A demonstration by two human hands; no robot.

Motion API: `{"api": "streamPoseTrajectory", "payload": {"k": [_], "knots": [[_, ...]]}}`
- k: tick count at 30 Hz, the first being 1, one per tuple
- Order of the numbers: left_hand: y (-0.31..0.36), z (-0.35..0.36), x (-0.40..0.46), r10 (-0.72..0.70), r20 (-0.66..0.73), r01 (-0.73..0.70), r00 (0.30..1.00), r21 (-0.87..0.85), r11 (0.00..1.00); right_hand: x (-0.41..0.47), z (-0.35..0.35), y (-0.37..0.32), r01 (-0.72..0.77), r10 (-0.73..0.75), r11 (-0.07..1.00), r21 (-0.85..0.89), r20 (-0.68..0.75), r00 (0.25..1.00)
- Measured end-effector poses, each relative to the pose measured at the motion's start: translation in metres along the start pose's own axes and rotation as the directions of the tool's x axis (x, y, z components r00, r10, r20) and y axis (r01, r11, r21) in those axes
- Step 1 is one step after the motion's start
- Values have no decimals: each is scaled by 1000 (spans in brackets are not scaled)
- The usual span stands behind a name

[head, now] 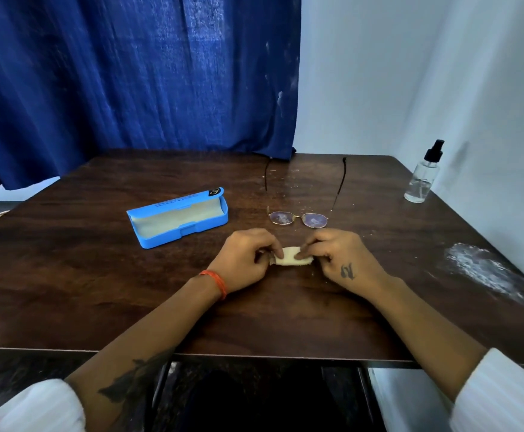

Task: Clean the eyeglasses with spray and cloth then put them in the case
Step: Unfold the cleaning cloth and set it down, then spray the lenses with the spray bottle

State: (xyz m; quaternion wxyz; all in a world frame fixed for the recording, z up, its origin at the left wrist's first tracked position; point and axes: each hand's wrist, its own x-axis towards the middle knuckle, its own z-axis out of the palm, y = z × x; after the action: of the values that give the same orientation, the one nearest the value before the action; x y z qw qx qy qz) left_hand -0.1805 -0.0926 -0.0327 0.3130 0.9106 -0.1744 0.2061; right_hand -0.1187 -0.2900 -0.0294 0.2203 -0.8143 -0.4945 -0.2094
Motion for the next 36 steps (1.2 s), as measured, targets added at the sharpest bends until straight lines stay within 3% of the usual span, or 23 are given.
{"api": "streamPoseTrajectory", "payload": {"k": [3,6,10,14,20,24,27,31,36], "knots": [[0,1,1,-80,-122,70,989,-83,994,-3,-3,2,-28,29,996,90,-2,1000],[-6,5,11,-189,-290,180,938,-59,982,-7,-15,4,-96,114,977,190,-85,990],[-19,15,34,-392,-236,371,889,-131,920,-7,-40,11,-127,213,952,280,-304,929],[-29,23,54,-500,-133,443,856,-310,841,-1,-65,31,-213,325,940,266,-509,797],[-39,28,72,-540,-76,434,838,-507,745,18,-82,101,-468,440,873,141,-645,625],[-44,29,72,-532,-97,415,841,-514,751,28,-83,154,-706,631,679,200,-651,423],[-44,30,73,-521,-115,413,846,-479,775,29,-79,188,-836,801,482,261,-518,301],[-44,31,73,-526,-126,426,841,-444,788,24,-68,213,-866,867,423,266,-397,302],[-42,31,73,-523,-177,450,834,-332,829,17,-62,213,-818,828,503,279,-428,363]]}}
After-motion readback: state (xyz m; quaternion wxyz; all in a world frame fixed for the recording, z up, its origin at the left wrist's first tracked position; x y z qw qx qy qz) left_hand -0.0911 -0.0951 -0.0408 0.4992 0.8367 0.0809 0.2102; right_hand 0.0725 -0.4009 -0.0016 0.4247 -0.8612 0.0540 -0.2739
